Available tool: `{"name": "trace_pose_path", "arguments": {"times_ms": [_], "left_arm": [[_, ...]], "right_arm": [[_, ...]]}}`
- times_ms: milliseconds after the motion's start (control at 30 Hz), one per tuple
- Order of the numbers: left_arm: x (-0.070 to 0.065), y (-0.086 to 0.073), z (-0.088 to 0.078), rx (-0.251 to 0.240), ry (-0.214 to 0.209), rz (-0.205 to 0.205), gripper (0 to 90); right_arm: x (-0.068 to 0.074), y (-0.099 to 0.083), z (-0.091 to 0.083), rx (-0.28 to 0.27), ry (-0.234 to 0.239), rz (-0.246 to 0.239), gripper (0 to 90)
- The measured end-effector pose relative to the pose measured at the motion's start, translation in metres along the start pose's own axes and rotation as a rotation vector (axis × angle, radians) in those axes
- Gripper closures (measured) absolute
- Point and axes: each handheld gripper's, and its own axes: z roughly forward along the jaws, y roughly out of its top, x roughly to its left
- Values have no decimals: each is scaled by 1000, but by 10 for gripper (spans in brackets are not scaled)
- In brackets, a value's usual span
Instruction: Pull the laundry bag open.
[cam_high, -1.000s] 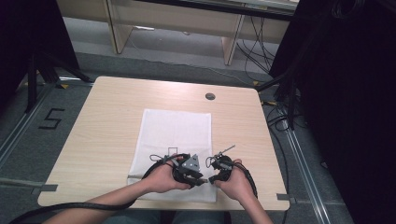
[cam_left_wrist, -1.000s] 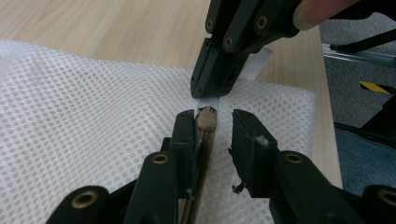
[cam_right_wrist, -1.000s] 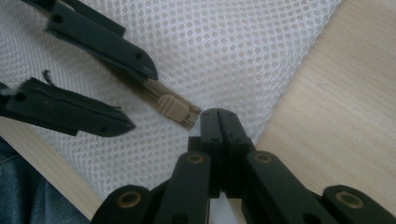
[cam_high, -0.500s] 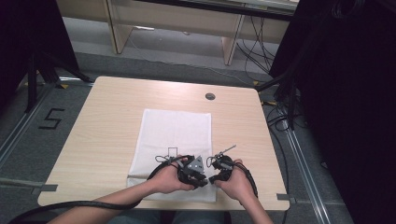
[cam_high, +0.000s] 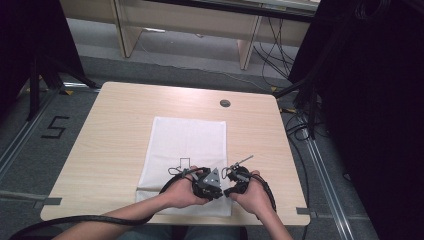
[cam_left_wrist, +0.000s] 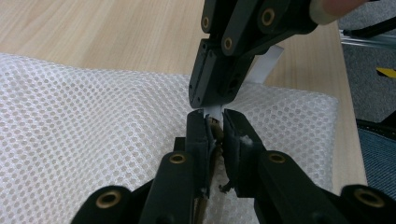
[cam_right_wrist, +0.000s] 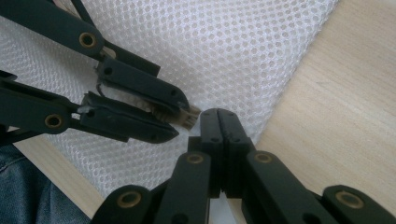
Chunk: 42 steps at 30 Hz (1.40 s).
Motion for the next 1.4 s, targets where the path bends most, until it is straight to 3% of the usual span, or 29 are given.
{"name": "trace_pose_path", "arguments": {"times_ms": [133, 233, 367, 400, 433, 600, 633, 800, 833, 900, 933, 1067, 1233, 1267, 1400], "left_arm": [[0, 0, 1, -16, -5, -16, 768], [0, 0, 3, -16, -4, -2, 757], [0, -1, 4, -16, 4, -15, 792], [1, 0, 4, -14, 3, -2, 803], [0, 0, 5, -12, -4, -9, 806], [1, -1, 4, -10, -2, -46, 815], [2, 0, 3, -10, -2, -33, 816], [1, -1, 2, -3, -4, -51, 818], [1, -1, 2, -1, 1, -52, 818], [1, -1, 1, 3, -1, -49, 818], [2, -1, 0, 2, 1, -32, 818], [1, -1, -1, 10, 0, -42, 819], [1, -2, -3, 15, 8, -24, 819], [0, -2, -2, 4, 5, -49, 818], [1, -2, -4, 5, 1, -43, 818]], "right_arm": [[-1, 0, 0, -2, 1, -4, 900], [0, 0, 0, 0, 3, 2, 900], [-1, 0, 0, 0, 4, 2, 900], [0, 0, 0, 0, 2, 8, 900], [-1, 0, 0, -2, 4, -9, 900], [-1, 0, 0, 0, 3, 10, 900], [0, 0, 0, 4, 2, 11, 900], [-1, 2, 1, 11, -6, 2, 900], [1, 2, 0, 18, -14, 18, 900], [2, 2, 0, 15, -17, -1, 900], [3, 3, 0, 22, -24, 8, 900], [2, 2, 0, 17, -21, 0, 900], [3, 3, 0, 21, -22, 9, 900], [3, 3, 0, 21, -22, 9, 900], [3, 2, 0, 18, -22, 7, 900]]}}
